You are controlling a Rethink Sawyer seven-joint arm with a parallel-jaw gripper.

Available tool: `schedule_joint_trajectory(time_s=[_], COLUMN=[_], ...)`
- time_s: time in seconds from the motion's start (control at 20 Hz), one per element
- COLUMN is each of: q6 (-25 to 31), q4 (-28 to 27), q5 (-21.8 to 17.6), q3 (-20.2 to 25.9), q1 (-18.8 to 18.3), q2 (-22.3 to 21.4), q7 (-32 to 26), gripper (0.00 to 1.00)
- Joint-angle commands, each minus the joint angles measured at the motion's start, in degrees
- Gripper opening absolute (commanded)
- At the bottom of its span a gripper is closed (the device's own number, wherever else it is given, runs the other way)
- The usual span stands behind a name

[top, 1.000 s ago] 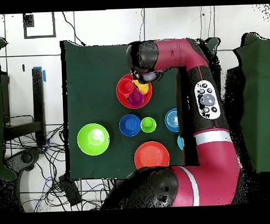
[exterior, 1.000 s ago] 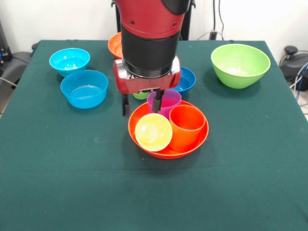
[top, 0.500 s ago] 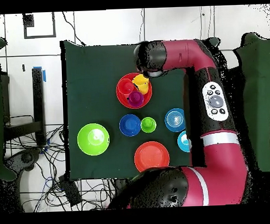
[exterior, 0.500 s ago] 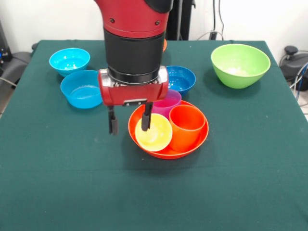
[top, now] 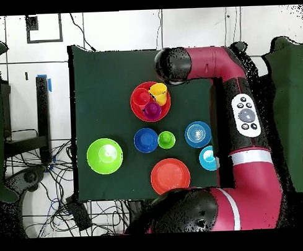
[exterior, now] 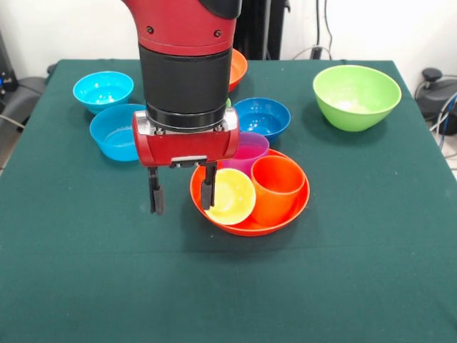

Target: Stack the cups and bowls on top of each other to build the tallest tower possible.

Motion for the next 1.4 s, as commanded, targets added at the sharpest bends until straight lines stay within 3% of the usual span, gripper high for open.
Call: schedule_joint_trajectory(time_s=[0.05,0.45,0.75,1.15,1.4], q6=[-1.17,5.47,11.27,16.46,15.03], q4=[5.14,0.48,2.0,3.53,6.59], q5=[-0.55,-1.21,-1.67,-1.86,-2.02], q3=[3.68,3.71,1.22,1.32,1.25], q1=[-0.91,-2.12,-2.72,-3.97,-5.43], q2=[-0.36,-0.89,-3.51,-4.53,-5.35], q7=[-10.65,-16.98,-17.03,-17.93,-16.38], gripper=[1.0,1.0,1.0,1.0,1.0])
